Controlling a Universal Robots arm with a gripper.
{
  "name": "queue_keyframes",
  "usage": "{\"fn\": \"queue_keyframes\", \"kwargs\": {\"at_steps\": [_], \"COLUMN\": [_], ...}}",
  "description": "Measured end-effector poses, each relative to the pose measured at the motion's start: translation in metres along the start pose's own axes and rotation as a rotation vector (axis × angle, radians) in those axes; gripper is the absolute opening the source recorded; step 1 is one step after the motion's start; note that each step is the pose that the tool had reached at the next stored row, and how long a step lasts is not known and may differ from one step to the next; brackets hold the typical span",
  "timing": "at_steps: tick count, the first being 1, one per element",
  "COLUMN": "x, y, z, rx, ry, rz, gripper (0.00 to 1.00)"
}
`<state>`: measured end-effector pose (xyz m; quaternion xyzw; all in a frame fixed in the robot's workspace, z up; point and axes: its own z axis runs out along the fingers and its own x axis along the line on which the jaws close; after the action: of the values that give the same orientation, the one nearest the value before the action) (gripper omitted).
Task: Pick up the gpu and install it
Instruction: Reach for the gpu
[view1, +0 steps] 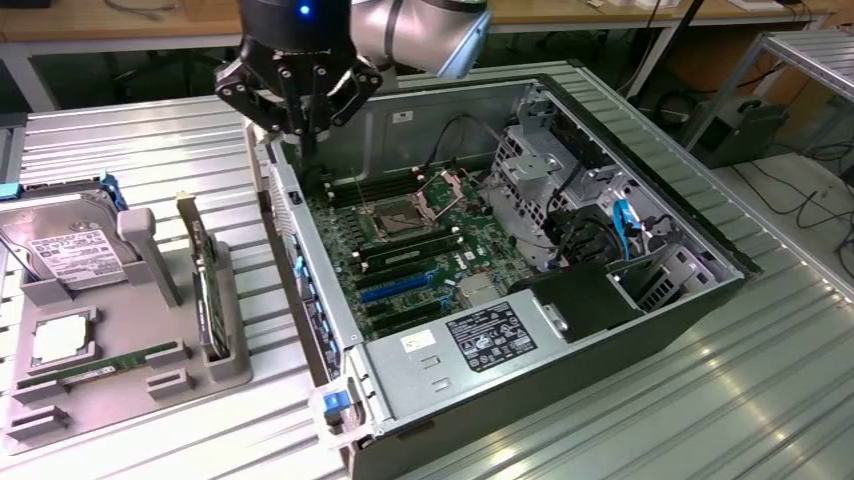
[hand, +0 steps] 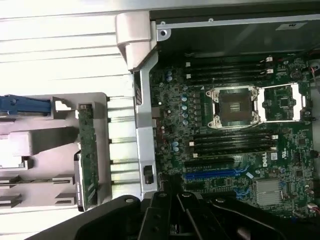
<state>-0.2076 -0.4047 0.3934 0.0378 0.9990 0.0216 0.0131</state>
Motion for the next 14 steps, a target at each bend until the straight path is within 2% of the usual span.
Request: {"fn": "queue_keyframes", "kwargs": {"at_steps": [5,14], "x": [0.023,0.058], "y": [-0.0041,-0.0131], "z": [0.0005,0.0114], "rx": [0.0012,0.0053], "ry": [-0.0001,0.0012], "rz": [0.000,0.000], "gripper": [0.11,0.11]}}
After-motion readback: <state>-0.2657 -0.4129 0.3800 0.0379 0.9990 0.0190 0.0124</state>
